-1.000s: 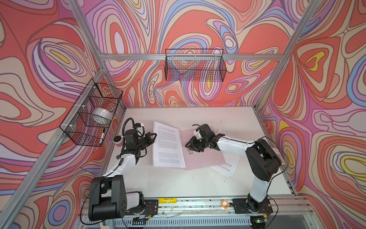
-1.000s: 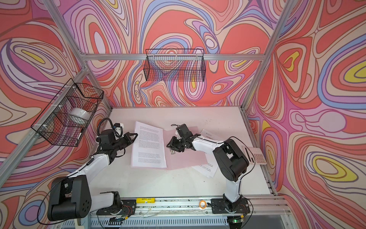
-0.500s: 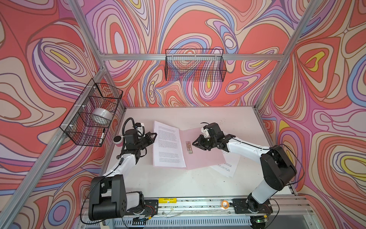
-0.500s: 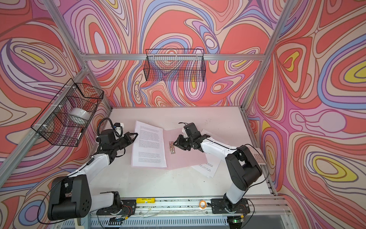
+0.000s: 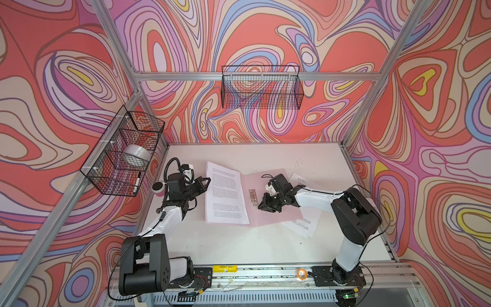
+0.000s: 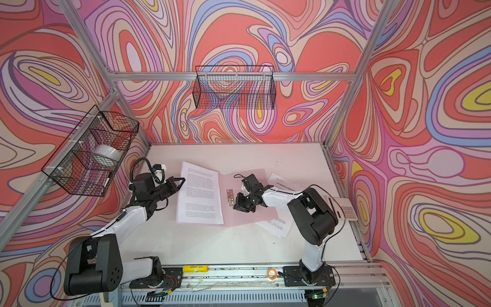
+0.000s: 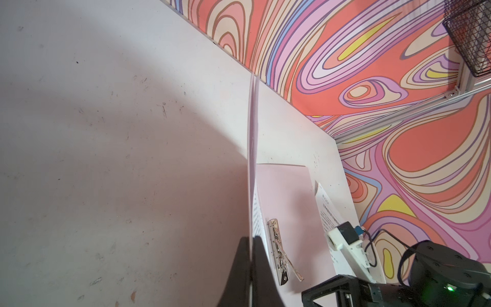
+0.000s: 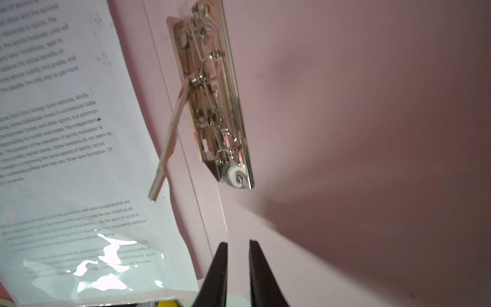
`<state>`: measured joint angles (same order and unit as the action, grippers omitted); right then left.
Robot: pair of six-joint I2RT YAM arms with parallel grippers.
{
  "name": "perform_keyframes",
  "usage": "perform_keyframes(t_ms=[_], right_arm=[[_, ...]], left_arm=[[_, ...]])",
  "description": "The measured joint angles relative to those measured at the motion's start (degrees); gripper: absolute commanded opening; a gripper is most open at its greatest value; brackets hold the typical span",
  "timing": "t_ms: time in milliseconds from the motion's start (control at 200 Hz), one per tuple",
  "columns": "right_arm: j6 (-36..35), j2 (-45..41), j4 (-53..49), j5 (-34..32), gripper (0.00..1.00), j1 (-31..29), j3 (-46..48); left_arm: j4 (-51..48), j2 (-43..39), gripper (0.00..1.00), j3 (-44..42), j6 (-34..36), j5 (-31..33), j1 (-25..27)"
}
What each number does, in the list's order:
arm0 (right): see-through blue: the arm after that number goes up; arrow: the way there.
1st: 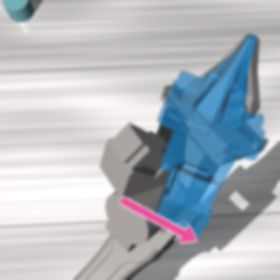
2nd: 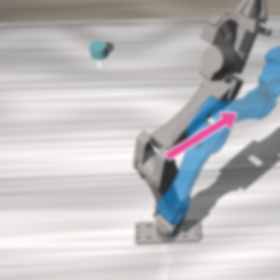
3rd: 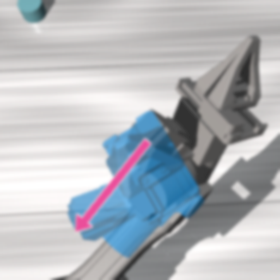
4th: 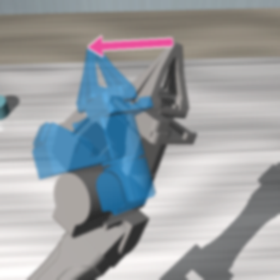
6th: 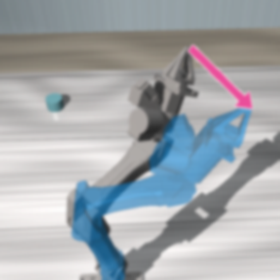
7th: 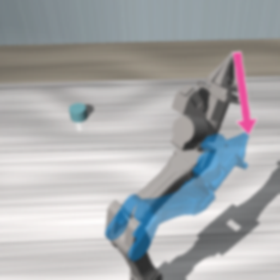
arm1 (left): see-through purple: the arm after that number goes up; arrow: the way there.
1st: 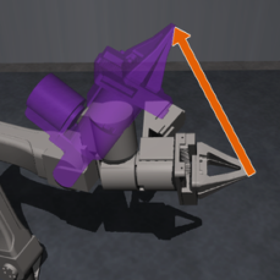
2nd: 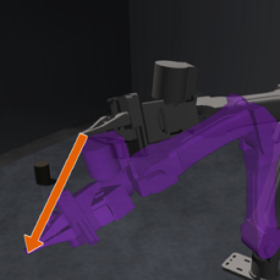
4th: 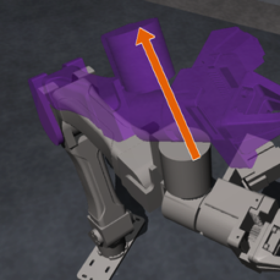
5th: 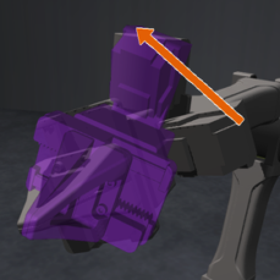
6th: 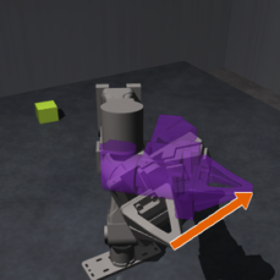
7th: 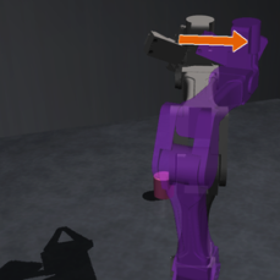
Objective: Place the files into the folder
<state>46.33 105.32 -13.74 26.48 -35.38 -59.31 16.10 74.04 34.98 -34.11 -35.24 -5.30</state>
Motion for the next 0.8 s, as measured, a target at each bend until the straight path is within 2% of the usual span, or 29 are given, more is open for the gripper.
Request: perform_keyframes(t_ms=[796], right_arm=[[-4.0, 14.0, -2.6, 1.0, 0.13, -0.4, -24.1]], left_arm=[[0.9, 0.7, 0.0, 0.0, 0.0, -0.7, 0.0]])
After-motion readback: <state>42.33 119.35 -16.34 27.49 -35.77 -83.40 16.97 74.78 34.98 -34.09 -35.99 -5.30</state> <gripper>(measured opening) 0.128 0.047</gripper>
